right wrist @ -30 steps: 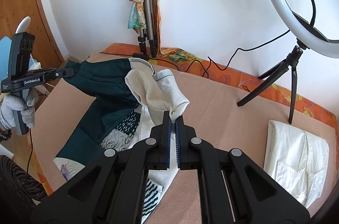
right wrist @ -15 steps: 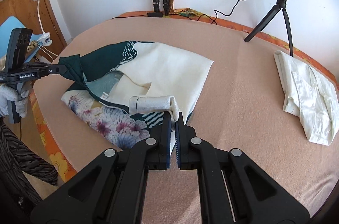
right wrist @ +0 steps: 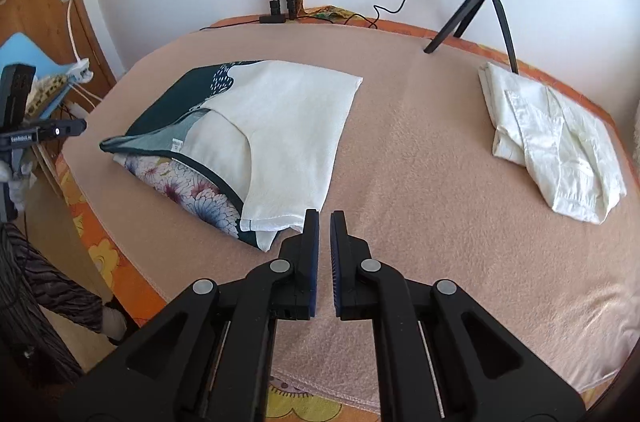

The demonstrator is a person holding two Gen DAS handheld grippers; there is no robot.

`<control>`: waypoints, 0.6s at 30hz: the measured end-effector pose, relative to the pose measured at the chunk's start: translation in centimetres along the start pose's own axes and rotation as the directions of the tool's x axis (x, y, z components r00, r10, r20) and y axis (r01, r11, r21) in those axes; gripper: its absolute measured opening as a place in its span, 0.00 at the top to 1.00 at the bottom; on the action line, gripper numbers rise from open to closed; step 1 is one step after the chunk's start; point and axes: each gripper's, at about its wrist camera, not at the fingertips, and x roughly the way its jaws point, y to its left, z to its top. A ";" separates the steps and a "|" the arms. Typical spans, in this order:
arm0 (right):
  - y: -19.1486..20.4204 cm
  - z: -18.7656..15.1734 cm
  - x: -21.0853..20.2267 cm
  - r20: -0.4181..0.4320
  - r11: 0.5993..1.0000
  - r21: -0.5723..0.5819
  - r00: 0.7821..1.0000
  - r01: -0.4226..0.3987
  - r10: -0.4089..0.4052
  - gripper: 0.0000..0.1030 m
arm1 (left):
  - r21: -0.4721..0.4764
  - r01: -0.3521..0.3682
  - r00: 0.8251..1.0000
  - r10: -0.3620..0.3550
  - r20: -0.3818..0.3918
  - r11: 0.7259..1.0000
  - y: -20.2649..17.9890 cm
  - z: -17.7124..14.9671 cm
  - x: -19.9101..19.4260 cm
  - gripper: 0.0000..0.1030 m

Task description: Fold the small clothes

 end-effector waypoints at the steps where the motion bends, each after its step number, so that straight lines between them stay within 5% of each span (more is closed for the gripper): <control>1: -1.0 -0.1 0.3 0.000 0.996 0.087 0.999 -0.038 0.038 0.70 | -0.061 0.038 0.999 -0.038 0.001 0.997 0.6 0.1 0.1 0.63; 7: -4.7 -0.9 3.9 -0.007 0.870 0.432 0.963 -0.239 0.268 0.65 | -0.393 0.156 0.983 -0.180 -0.024 0.906 4.0 -0.5 3.3 0.63; 13: -3.9 -1.4 6.5 -0.052 0.844 0.466 0.944 -0.265 0.325 0.65 | -0.548 0.195 0.968 -0.248 -0.024 0.814 5.6 -2.1 5.1 0.63; 18: -3.3 -1.6 7.1 -0.026 0.815 0.495 0.932 -0.302 0.362 0.65 | -0.584 0.223 0.960 -0.280 -0.008 0.780 5.3 -2.8 5.5 0.66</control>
